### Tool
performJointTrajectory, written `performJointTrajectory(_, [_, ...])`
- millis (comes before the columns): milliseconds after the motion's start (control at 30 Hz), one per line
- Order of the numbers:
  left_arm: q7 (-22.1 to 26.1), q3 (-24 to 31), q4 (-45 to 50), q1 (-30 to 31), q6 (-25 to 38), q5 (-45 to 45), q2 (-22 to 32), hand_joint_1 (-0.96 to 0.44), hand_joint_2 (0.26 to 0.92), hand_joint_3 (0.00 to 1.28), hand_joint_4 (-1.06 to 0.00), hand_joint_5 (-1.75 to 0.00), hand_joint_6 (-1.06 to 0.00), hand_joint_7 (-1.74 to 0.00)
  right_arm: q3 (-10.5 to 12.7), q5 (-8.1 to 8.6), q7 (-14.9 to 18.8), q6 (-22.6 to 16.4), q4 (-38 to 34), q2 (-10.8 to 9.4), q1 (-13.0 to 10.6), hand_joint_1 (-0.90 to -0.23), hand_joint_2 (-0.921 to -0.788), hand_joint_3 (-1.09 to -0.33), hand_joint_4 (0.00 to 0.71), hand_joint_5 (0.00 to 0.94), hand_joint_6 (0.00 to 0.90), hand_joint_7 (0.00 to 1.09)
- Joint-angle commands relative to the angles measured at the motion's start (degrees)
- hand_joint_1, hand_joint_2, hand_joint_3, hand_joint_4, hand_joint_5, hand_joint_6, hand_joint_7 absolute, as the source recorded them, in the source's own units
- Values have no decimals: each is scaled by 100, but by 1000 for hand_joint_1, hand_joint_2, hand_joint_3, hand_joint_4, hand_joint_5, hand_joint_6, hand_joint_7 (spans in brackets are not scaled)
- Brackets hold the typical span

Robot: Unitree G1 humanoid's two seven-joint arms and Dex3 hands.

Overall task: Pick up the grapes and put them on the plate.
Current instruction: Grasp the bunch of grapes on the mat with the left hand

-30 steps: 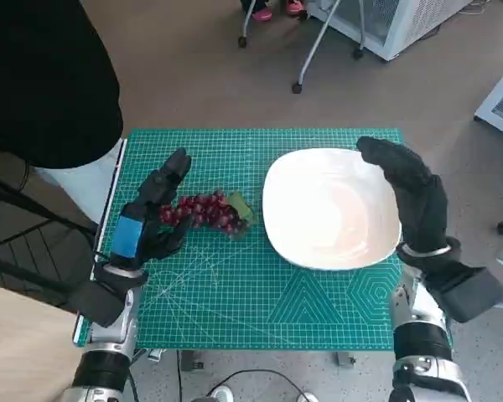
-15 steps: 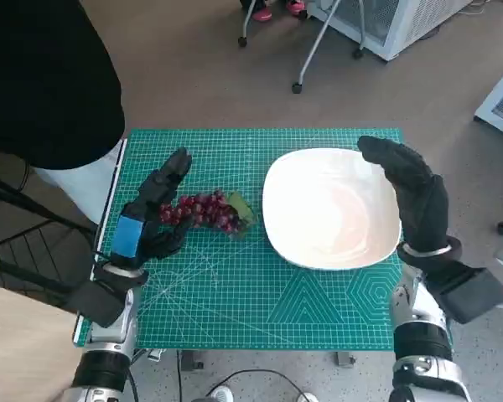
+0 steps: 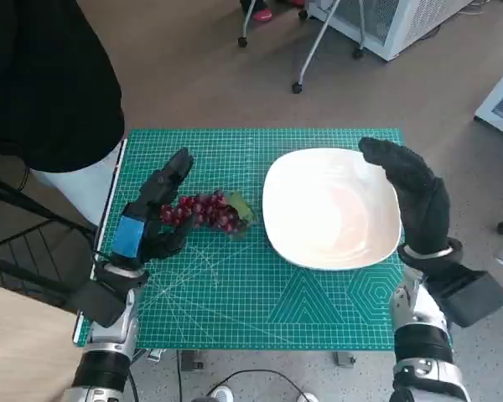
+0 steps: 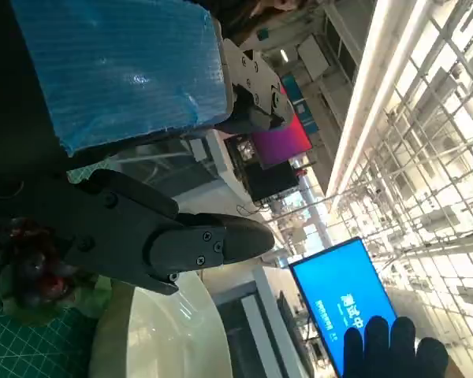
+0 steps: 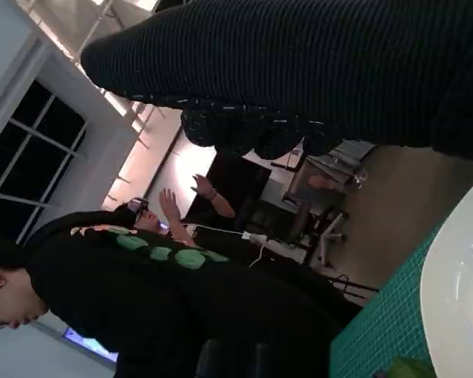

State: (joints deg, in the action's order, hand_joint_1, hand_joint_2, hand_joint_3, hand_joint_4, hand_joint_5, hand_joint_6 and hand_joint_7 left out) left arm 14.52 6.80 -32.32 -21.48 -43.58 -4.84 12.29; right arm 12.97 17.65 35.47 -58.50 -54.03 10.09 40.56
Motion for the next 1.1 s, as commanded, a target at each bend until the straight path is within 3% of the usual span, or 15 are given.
performJointTrajectory(33, [-1,-17,116,16,47,-22,-8,-428,921,387,-380,0,-396,-42,-29,-55,-11,18,-9,-10,-151,-478,-921,-565,232,0,238,1])
performJointTrajectory(367, [-51,-27,181,-28,113,80,37,-433,921,386,-381,0,-396,-42,-31,-60,-17,36,-28,-14,-135,-472,-921,-570,231,0,237,1])
performJointTrajectory(567, [-449,-74,515,-95,447,892,351,-448,921,349,-377,0,-384,-35,-38,-75,-30,44,-31,-17,-130,-475,-921,-570,231,0,237,0])
performJointTrajectory(833, [-983,-271,1549,-105,1610,2522,915,-511,920,214,-314,-1,-316,-7,-41,-74,-30,60,-58,-17,-115,-474,-921,-571,230,0,236,0])
performJointTrajectory(967, [-773,-501,2130,-171,2482,3117,1146,-525,892,63,-219,0,-254,-2,-44,-71,-24,65,-62,-18,-113,-472,-921,-571,230,0,235,0])
performJointTrajectory(1100, [-345,-802,2527,-326,3487,3546,1235,-487,835,18,-161,0,-229,0,-50,-75,-27,69,-64,-23,-108,-470,-921,-571,230,0,236,0])
